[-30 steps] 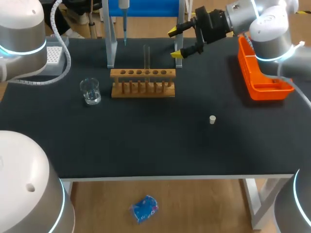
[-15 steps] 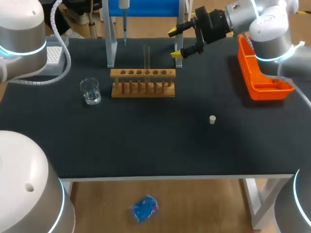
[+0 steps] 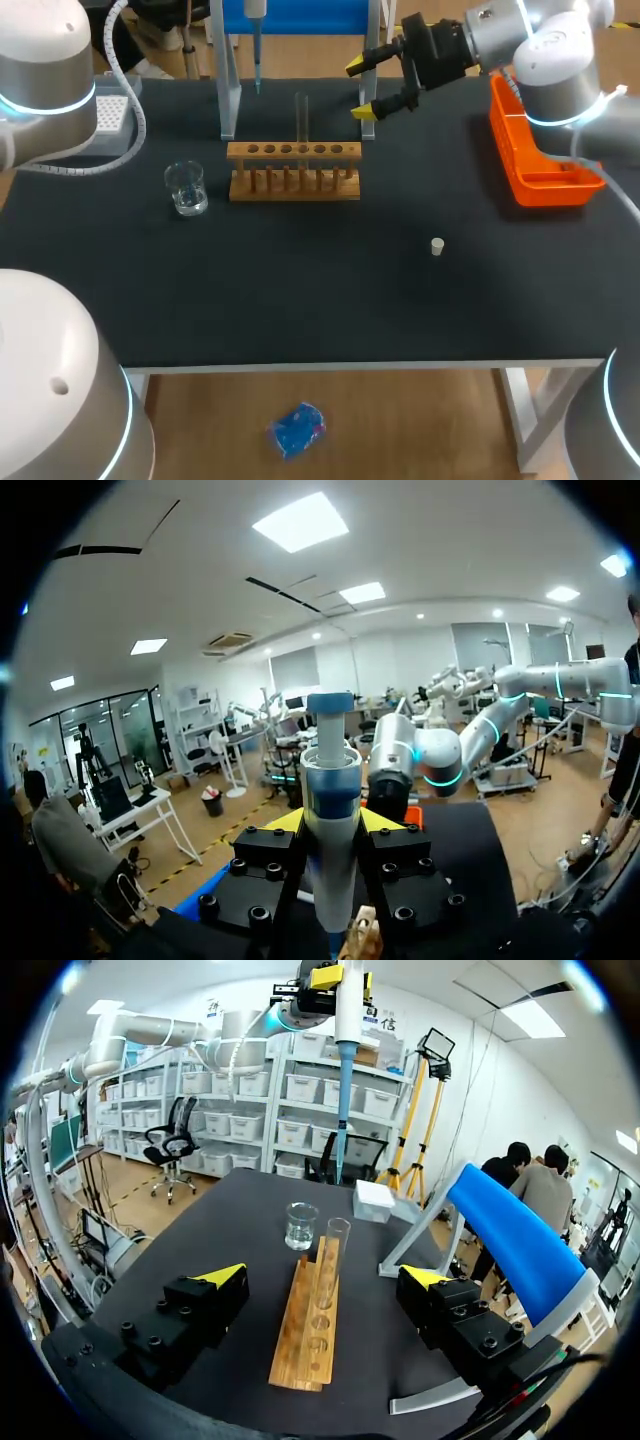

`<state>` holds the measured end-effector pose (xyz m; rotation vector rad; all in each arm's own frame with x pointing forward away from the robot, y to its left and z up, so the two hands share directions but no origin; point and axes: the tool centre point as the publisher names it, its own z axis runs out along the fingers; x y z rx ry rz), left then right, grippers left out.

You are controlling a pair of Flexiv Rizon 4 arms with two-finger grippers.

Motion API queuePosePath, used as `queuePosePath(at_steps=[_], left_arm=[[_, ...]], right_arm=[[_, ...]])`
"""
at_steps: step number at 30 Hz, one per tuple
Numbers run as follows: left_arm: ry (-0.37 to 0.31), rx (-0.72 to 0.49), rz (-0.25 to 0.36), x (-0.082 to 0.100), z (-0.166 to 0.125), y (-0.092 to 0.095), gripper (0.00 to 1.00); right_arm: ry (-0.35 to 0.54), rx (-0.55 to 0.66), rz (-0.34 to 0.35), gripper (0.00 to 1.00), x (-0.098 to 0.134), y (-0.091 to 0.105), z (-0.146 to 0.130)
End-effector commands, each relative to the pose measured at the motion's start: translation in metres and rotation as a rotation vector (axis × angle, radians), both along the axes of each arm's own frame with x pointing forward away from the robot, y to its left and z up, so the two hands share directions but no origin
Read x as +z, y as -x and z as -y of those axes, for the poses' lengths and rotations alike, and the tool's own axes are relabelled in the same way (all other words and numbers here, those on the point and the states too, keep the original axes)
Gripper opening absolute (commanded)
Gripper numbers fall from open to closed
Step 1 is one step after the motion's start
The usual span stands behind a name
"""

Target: Invert the test tube, pick up the pipette, mount the tip to pipette, aspirate from beaker and dispense into the tube, eject the tip, return the pipette, and cap with the stopper.

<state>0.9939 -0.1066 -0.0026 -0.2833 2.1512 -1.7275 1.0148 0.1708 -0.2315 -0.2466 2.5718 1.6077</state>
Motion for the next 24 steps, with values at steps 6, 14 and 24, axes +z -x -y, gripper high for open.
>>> queuePosePath(at_steps=[6,14,24], left_arm=[[-0.002,-0.018,-0.010,0.000,0.003,0.003,0.00],[0.005,-0.027,-0.002,0.000,0.018,0.004,0.00],[0.039,-0.051,0.007,0.003,0.041,-0.002,0.00]], right_arm=[[0.002,0.003,-0.001,1.00,0.000,-0.001,0.001],[0.002,0.003,-0.001,1.00,0.000,-0.001,0.001],[0.002,0.003,-0.001,1.00,0.000,-0.001,0.001]])
